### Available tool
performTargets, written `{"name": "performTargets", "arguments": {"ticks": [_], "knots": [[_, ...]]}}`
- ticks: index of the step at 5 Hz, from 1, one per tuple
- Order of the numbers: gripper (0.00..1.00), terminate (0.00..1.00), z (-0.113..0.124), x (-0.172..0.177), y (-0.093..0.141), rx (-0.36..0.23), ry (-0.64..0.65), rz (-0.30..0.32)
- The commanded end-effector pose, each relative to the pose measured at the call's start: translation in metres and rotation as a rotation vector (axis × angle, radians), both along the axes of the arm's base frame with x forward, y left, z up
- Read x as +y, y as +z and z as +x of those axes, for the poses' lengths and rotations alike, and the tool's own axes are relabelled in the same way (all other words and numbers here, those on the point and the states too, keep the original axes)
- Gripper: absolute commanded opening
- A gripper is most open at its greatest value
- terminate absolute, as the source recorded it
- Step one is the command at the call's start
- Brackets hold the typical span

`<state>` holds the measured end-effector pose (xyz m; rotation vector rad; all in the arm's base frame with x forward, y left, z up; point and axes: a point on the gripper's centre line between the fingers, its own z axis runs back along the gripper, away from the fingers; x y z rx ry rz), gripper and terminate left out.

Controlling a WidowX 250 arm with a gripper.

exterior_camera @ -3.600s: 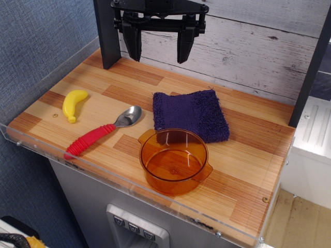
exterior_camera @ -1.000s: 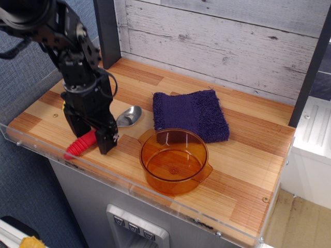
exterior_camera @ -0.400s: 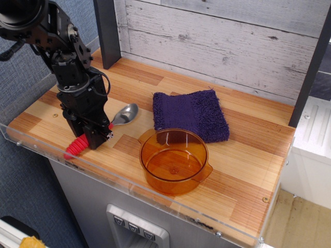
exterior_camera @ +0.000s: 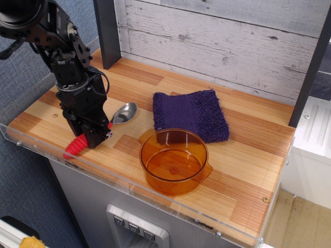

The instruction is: Place the red spoon inside the orange pot

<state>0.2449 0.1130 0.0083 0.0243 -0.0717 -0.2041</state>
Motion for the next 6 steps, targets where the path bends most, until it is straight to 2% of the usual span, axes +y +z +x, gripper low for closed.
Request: {"name": "performTargets", "arguments": {"ticks": [1, 2, 3, 4, 5, 6], "knots": [[0.0, 0.0, 0.017, 0.006, 0.04, -0.03, 0.039, 0.08], [0.0, 0.0, 0.02, 0.001, 0.065, -0.034, 0.096, 0.083], [0.0, 0.0, 0.018, -0.008, 0.076, 0.035, 0.185, 0.051], [0.0, 0.0, 0.007, -0.026, 0.088, 0.067, 0.254, 0.058], [0.0, 0.0, -0.003, -0.045, 0.1, 0.041, 0.285, 0.028], [0.0, 0.0, -0.001, -0.067, 0.105, 0.022, 0.237, 0.017]]}}
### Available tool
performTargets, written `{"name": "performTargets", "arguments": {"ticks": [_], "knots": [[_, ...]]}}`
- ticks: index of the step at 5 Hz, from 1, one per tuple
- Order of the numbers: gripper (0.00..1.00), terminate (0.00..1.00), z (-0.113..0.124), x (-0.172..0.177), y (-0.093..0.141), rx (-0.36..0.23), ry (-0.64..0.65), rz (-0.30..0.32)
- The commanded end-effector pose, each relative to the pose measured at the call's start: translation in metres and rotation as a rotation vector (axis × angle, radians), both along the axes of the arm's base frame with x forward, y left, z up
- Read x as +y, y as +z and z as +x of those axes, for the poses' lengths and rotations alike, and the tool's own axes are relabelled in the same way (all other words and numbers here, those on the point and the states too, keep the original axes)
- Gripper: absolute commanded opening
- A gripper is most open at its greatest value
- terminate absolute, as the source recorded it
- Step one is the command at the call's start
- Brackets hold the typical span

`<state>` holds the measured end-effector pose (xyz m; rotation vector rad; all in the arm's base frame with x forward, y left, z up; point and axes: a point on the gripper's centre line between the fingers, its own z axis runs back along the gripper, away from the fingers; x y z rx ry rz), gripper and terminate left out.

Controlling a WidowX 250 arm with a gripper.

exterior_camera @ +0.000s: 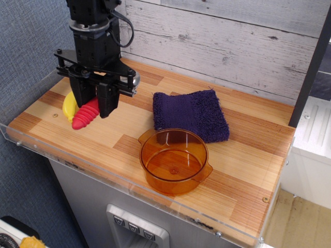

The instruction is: Place the red spoon inside the orange pot

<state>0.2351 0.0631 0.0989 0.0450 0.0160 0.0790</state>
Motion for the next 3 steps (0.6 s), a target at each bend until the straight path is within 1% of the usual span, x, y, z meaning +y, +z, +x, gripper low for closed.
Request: {"name": "performTargets", "arguments": {"ticks": [1, 2, 3], "knots": [[0.0, 0.0, 0.004, -0.044, 0.016, -0.042, -0.057, 0.0], [0.0, 0.0, -0.005, -0.065, 0.018, -0.018, -0.066, -0.023], [0.0, 0.0, -0.016, -0.076, 0.007, 0.008, -0.061, -0.017]]}}
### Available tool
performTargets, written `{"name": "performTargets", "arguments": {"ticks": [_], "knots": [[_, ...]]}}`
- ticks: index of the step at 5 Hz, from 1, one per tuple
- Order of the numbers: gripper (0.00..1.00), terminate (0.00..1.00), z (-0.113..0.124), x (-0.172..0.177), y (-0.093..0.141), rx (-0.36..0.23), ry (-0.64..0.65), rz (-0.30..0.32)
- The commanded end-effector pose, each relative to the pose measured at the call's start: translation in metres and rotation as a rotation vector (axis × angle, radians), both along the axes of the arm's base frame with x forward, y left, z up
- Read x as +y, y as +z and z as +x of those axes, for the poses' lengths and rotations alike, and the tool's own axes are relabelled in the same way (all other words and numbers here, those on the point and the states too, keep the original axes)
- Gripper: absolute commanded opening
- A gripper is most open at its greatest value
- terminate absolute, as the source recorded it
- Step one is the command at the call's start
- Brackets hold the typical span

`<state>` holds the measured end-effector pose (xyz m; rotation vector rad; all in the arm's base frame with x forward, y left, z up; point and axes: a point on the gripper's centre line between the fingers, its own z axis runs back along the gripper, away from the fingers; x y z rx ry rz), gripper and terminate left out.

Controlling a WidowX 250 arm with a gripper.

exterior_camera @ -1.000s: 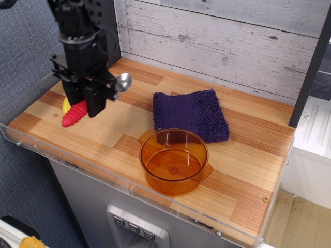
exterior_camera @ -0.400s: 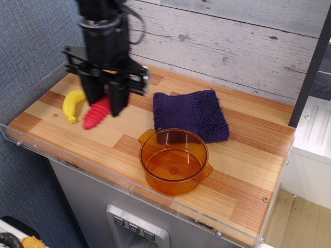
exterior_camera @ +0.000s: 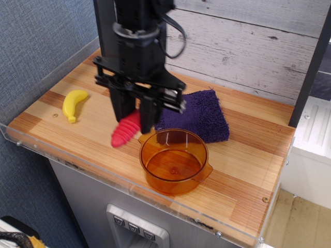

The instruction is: Place the red spoon inside the orange pot

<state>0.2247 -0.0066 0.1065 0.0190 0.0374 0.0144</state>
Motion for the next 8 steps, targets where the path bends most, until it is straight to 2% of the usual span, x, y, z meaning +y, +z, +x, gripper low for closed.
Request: {"name": "performTargets", "arguments": {"ticks": [1, 3, 5, 7, 8], "knots": [[0.0, 0.0, -0.011, -0.015, -0.017, 0.002, 0.003, 0.011], [0.0, 0.0, -0.014, -0.02, -0.036, 0.034, 0.014, 0.001], [0.0, 0.0, -0.003, -0.025, -0.053, 0.119, -0.016, 0.019], [0.0, 0.0, -0.006, -0.024, -0.056, 0.15, -0.006, 0.025], [1.0, 0.0, -0.008, -0.02, -0.054, 0.162, 0.024, 0.029]]}}
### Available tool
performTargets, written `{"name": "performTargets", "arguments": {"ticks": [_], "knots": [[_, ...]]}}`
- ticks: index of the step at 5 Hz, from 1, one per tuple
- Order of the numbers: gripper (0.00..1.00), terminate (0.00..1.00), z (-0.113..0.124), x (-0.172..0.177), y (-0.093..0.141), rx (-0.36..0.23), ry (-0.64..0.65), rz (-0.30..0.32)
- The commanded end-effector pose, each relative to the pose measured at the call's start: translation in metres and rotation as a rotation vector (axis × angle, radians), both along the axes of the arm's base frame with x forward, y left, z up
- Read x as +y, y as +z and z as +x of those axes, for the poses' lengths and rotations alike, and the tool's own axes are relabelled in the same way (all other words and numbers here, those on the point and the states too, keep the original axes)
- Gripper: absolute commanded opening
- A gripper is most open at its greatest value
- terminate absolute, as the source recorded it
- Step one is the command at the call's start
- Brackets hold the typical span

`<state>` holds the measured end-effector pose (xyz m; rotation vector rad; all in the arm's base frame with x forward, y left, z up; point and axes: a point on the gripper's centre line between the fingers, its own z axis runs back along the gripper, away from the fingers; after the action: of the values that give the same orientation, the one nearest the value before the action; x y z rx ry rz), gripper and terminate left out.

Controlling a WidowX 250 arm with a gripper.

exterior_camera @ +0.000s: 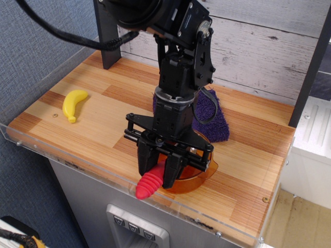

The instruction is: Place the red spoon inside the orange pot

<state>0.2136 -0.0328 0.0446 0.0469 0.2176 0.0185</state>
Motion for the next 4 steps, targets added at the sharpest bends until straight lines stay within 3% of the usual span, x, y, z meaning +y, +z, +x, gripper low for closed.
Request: {"name": "performTargets", "arguments": {"ticks": [1, 2, 4], "knots": [[1.0, 0.0, 0.003, 0.009, 0.015, -0.034, 0.019, 0.009], [1.0, 0.0, 0.004, 0.012, 0.025, -0.077, 0.03, 0.001], [1.0, 0.0, 0.017, 0.027, 0.069, -0.234, 0.039, 0.051]]}}
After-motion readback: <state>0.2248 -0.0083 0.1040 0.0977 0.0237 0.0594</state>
